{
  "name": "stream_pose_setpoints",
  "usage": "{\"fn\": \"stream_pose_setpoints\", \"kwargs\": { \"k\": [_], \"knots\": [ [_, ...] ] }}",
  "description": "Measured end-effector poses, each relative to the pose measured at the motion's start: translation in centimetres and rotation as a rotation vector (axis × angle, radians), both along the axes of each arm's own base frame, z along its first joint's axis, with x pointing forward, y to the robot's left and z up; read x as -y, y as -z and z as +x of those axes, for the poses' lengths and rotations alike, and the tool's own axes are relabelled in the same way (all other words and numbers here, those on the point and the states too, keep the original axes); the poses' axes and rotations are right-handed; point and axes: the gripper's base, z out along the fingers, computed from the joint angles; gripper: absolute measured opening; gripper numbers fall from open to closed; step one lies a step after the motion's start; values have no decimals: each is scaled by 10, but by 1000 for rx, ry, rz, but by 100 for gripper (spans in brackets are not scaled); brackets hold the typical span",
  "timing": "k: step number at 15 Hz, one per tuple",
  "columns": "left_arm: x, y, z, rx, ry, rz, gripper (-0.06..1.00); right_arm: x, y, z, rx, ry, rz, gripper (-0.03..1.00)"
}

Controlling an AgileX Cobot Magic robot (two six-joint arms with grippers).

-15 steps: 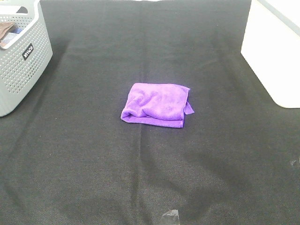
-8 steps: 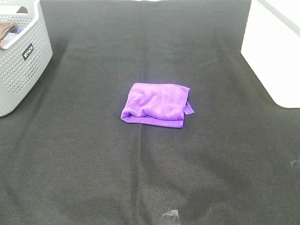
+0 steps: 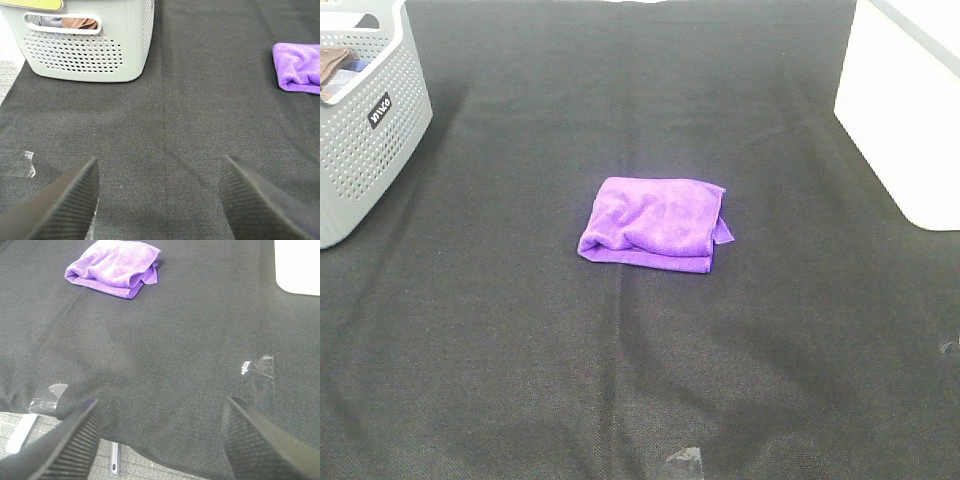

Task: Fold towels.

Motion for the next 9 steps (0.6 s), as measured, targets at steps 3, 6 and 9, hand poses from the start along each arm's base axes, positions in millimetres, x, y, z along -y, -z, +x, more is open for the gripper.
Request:
{"fn": "stream_pose_setpoints", "kwargs": {
  "k": [3,6,9],
  "knots": [
    [0,0,0,0,0,0,63,0,0,0,0,-1,1,66],
    [0,0,0,0,0,0,63,0,0,0,0,-1,1,66],
    [0,0,0,0,0,0,63,0,0,0,0,-1,1,66]
  ]
}}
